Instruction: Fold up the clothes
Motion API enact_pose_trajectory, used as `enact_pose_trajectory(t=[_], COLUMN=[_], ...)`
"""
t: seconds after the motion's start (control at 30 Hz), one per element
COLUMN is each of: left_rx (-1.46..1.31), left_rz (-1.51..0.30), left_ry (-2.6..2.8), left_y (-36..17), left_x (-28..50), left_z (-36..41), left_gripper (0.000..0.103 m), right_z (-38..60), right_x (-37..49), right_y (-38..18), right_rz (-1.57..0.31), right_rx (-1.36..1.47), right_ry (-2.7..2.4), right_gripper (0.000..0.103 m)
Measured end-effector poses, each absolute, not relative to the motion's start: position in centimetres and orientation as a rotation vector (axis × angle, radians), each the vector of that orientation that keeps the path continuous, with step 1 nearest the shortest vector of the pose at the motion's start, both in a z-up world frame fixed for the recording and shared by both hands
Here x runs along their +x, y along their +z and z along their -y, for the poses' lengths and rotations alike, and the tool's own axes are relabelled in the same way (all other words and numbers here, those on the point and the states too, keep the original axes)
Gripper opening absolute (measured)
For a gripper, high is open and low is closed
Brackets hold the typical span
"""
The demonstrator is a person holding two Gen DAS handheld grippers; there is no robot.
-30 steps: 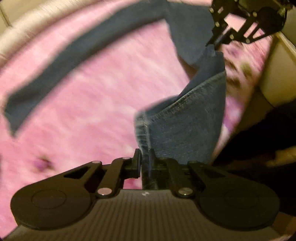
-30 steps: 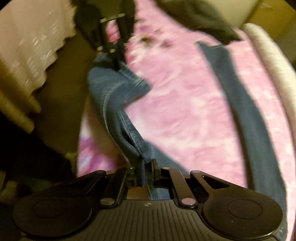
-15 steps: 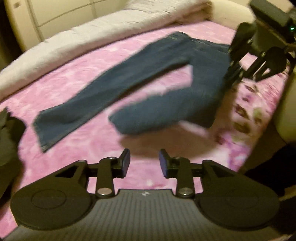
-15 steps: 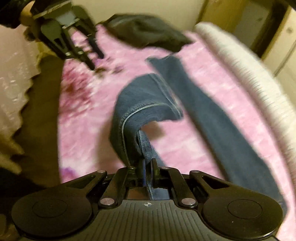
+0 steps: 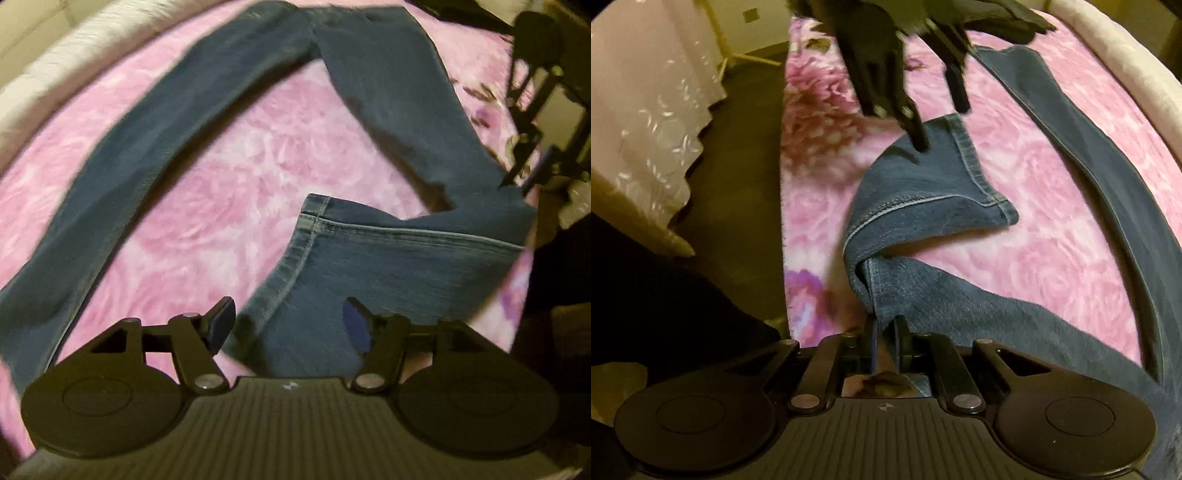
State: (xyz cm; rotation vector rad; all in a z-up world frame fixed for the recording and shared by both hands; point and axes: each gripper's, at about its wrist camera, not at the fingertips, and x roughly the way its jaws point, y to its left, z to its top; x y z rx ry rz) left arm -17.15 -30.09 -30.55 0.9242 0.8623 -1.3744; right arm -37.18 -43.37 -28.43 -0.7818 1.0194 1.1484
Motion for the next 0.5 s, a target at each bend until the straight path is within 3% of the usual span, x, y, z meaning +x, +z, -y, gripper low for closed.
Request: enact_pose_trajectory(t=[0.17,0.33,0.4,0.43,0.47,0.5], left_rx=[1.010,1.206,1.233,1.244,1.250,1.238], left_rz=[-0.836,-0.872,-0.877,-0.870,-0.859,-0.826], left_ry=[-1.666,-1.848,-1.874,-1.895,-1.908,-1.893], left_y=[-31.7,-33.8,-34.0,-33.7,-33.3,-32.1], left_x=[-16.4,-17.4,-18.0,-18.1,-18.2,-18.2], left_z=[34.4,38.0,38.5,38.5,38.4,37.8], left_gripper=[0.060,0.067,0.065,0.049,0.019,0.007], right_z=[43.4,44.1,44.5,44.6,44.8,44.9], right_x=[-37.9,-38.2,-38.0,-37.9,-37.8,-37.7], right_y=[-29.3,-30.6,-30.7,-30.7,-30.6,-30.4], right_rz=[-1.035,-1.085,-1.106,-1.112,-1.117,-1.119], right_rx=[-0.721,-0.624,-0.563,-0.540,-0.517,-0.503], right_ry=[1.072,0.981,0.940,0.924,0.908,0.896], right_gripper=[0.008,0.008,0.008,0.008,0.008,0.008])
